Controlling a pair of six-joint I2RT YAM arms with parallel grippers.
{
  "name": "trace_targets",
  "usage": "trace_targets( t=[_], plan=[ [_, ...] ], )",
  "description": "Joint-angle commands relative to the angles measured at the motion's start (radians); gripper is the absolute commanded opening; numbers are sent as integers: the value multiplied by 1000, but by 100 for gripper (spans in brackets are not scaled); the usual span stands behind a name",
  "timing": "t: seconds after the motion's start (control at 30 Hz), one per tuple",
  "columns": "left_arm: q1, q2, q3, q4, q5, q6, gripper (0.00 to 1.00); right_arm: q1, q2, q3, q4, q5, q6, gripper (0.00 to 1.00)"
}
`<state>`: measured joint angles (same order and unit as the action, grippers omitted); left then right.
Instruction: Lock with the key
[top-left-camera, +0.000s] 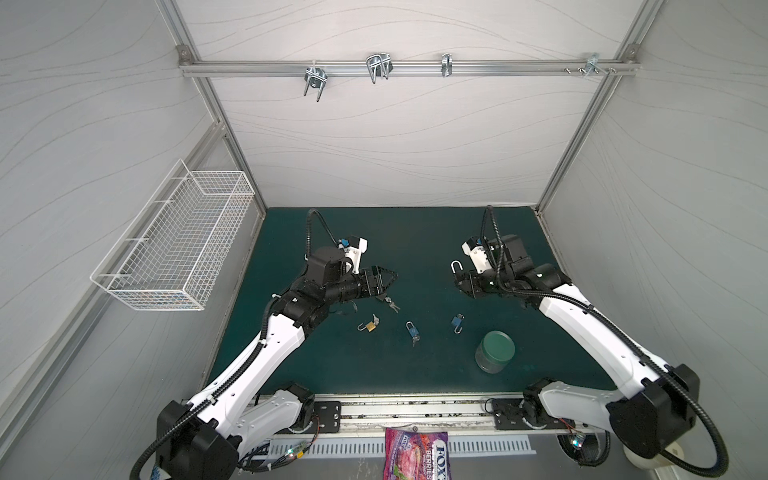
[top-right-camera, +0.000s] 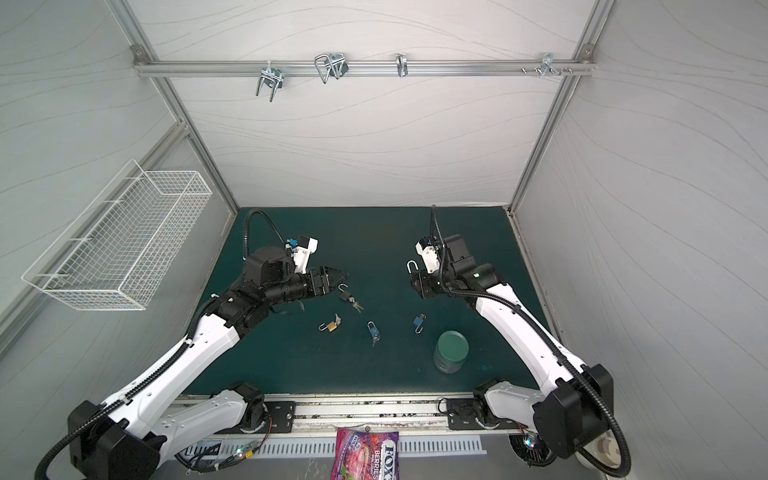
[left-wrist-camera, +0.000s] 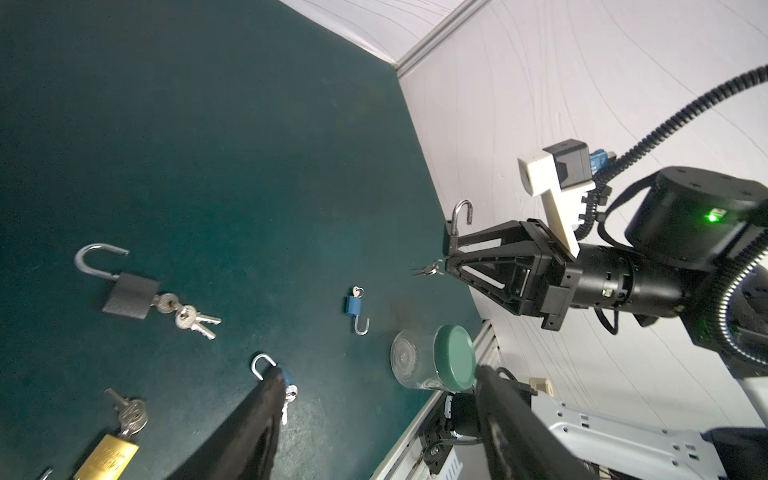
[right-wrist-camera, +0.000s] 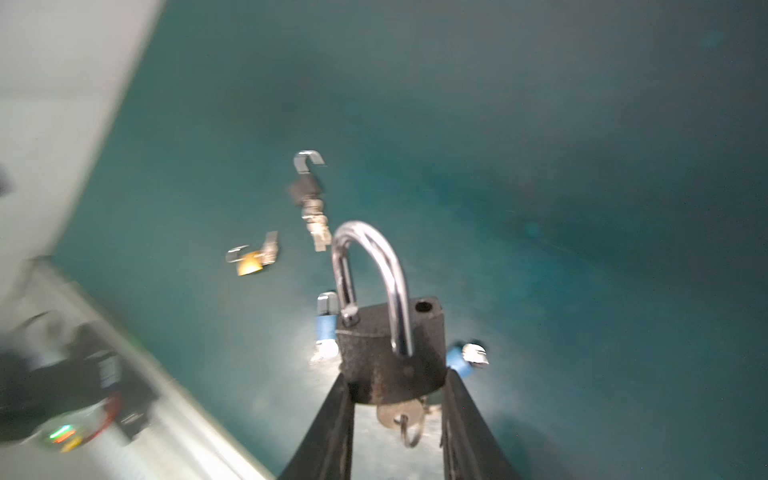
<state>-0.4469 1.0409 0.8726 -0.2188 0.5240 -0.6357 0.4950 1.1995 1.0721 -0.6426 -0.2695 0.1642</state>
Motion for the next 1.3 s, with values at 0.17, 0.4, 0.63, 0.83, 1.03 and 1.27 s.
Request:
trace_targets(
  t=[0.17,0.4,0.63,0.83,1.03,1.27],
  plan=[
    [-137,54,106,63,42,48,66,93,26,35,58,-379,-44,0],
    [-172,90,116,90,21,16,58,160,49,63,37,-348,-64,0],
    [-191,118,119,77,-2,13,47,193,60,78,41,-330,-62,0],
    [-194,123,123,78,-24,1,34,221,80,106,18,-309,-76,0],
    [-193,114,122,56,-69,1,22,227,80,108,15,-301,-79,0],
    [-193,85,131,32,-128,-27,0,231,53,124,-4,-240,-105,7]
  ],
)
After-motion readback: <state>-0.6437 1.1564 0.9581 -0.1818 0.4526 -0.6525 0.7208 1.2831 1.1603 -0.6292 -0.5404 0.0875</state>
